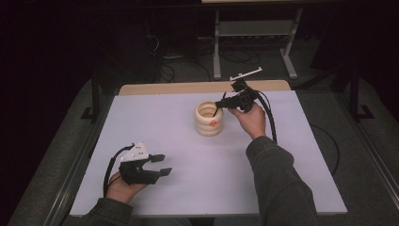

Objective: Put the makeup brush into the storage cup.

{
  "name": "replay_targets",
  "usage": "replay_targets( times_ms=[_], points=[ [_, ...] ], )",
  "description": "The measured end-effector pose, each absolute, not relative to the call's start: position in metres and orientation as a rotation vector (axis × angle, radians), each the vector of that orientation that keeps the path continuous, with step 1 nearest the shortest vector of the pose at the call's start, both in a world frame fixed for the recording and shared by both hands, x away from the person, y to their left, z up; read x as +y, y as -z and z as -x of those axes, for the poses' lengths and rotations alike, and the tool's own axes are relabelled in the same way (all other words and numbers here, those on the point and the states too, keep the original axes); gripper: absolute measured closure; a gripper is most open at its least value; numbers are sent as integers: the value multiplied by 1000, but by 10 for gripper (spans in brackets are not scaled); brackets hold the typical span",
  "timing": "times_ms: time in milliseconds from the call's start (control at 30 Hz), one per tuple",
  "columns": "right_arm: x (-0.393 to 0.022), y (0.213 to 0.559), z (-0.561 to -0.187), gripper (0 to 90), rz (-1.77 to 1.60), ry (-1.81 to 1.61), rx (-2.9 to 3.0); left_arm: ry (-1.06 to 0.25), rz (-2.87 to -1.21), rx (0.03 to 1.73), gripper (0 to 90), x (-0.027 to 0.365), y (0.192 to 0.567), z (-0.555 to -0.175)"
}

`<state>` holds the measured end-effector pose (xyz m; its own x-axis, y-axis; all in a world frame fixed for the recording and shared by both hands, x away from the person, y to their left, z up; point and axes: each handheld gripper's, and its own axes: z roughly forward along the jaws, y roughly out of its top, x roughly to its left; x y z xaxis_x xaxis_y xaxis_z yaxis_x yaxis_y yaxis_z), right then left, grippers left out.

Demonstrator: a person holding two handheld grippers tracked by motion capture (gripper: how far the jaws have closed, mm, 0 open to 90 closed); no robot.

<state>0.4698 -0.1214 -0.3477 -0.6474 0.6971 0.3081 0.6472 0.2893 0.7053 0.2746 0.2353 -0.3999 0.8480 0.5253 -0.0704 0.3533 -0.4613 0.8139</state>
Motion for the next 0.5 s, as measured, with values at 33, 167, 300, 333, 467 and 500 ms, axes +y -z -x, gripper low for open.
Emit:
replay_targets(
  times_ms=[33,167,300,333,467,500],
  points=[
    [-121,348,-470,576,-1292,-1308,2474,-238,-2098,643,423,236,400,-275],
    [-125,349,-467,559,-1307,-1338,2459,-237,-2096,654,408,237,400,-275],
    [-131,352,-464,530,-1298,-1335,2465,-246,-2097,650,399,237,400,-276],
    [-132,353,-463,526,-1300,-1340,2461,-246,-2094,654,396,237,400,-277],
    [-137,354,-459,479,-1290,-1366,2443,-253,-2096,663,370,237,400,-277],
    [-138,353,-457,469,-1293,-1361,2444,-254,-2097,665,365,237,400,-277]
  ],
)
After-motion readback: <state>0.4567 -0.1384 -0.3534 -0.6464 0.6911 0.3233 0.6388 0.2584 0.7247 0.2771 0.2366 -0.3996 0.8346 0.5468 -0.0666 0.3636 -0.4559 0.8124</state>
